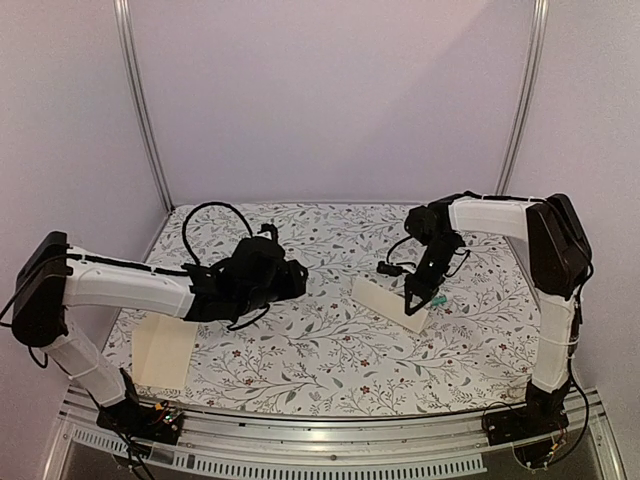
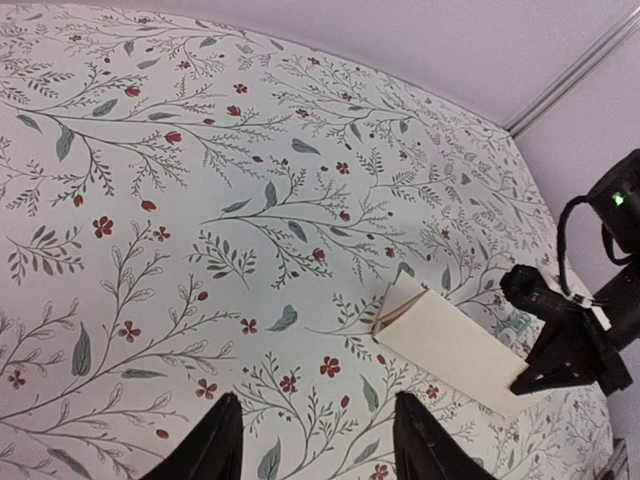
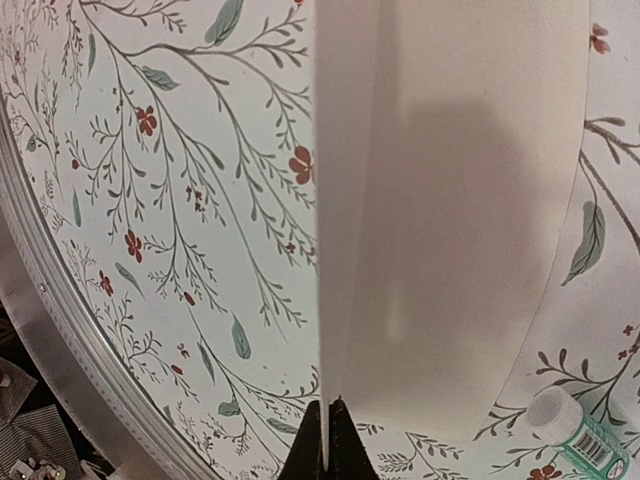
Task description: Place the letter into the envelope and seal it
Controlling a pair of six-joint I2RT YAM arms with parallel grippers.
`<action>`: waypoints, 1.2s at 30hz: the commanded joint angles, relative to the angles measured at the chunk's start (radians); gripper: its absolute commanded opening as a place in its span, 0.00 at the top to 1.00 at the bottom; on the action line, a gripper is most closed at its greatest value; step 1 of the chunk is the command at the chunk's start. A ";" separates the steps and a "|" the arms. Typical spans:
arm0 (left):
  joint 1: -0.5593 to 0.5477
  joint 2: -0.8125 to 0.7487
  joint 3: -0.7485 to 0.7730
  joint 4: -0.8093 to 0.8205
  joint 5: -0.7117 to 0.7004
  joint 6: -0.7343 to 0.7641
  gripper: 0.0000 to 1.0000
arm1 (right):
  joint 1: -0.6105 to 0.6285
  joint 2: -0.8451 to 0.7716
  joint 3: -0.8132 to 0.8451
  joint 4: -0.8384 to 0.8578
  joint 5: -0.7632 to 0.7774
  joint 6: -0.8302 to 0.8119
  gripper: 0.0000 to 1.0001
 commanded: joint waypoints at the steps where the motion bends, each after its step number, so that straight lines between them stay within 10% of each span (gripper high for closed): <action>1: -0.009 0.052 0.034 0.046 0.038 -0.020 0.49 | -0.016 -0.041 -0.035 0.015 -0.012 0.028 1.00; 17: 0.028 0.227 0.055 0.261 0.145 -0.243 0.40 | -0.027 0.144 0.065 0.125 -0.466 0.131 1.00; 36: 0.133 0.489 0.175 0.417 0.443 -0.369 0.35 | -0.079 0.185 0.001 0.182 -0.304 0.216 1.00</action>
